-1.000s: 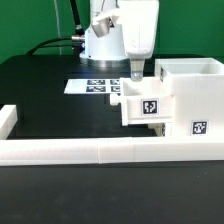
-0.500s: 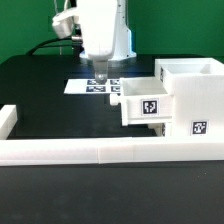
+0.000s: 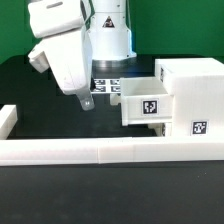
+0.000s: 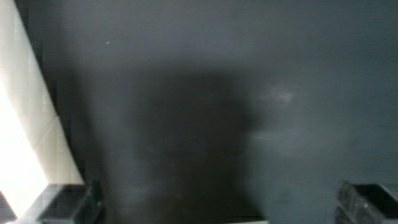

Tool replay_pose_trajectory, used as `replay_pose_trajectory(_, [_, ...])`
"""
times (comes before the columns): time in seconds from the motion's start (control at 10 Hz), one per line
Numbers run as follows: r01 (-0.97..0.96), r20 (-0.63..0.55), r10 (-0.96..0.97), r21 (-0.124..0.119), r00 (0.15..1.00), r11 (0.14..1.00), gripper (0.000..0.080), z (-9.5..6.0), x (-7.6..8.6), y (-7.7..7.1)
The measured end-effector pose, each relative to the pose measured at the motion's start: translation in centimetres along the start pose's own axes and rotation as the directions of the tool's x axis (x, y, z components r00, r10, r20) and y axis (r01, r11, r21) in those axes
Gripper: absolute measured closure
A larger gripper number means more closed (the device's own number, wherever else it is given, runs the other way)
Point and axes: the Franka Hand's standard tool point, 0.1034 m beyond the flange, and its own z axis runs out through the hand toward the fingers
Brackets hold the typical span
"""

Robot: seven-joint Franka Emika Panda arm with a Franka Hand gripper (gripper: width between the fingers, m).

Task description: Assemble drawer

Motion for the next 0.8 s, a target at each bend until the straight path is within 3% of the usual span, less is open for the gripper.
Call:
replay_pose_trajectory(0.2, [-0.025, -0.006, 0.025, 0.010, 1.000, 1.000, 0.0150, 0.9, 1.8, 0.0])
replay_pose_trajectory(0.4, [-0.032, 0.005, 0.032, -0.001, 0.999, 0.999, 0.0150, 1.3, 3.6, 0.4])
replay_pose_trajectory(0.8, [-0.040, 0.005, 0.040, 0.000, 0.999, 0.999, 0.0150, 1.3, 3.0, 0.3])
